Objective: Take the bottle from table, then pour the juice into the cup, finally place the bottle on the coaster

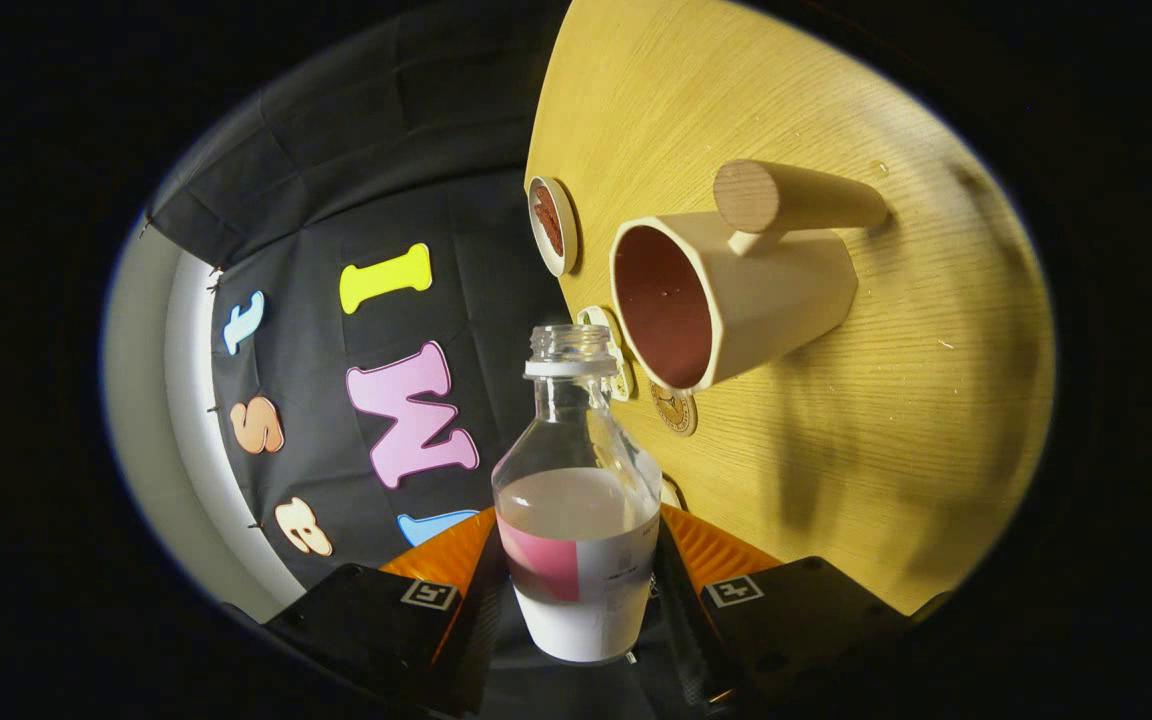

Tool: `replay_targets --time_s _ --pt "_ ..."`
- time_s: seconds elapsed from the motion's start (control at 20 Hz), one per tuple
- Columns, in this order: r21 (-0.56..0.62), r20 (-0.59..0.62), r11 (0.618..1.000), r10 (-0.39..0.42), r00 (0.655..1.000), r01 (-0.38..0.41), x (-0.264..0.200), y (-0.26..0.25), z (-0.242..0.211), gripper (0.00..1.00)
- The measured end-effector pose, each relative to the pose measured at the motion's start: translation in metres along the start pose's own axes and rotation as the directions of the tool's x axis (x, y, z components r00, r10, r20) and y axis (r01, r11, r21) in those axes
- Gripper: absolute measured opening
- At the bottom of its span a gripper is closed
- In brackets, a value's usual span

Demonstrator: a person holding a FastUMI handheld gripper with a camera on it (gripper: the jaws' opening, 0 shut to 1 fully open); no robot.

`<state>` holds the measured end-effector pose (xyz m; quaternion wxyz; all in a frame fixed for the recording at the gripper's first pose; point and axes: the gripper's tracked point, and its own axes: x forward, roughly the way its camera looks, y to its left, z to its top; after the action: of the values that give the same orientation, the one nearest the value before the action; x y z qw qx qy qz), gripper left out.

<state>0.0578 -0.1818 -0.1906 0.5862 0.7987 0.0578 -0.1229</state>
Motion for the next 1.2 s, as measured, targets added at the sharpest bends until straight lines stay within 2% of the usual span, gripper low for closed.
replay_targets --time_s 1.2 --pt "0.129 -0.018 0.991 -0.02 1.0 0.023 0.0078 -0.0017 -0.0049 0.74"
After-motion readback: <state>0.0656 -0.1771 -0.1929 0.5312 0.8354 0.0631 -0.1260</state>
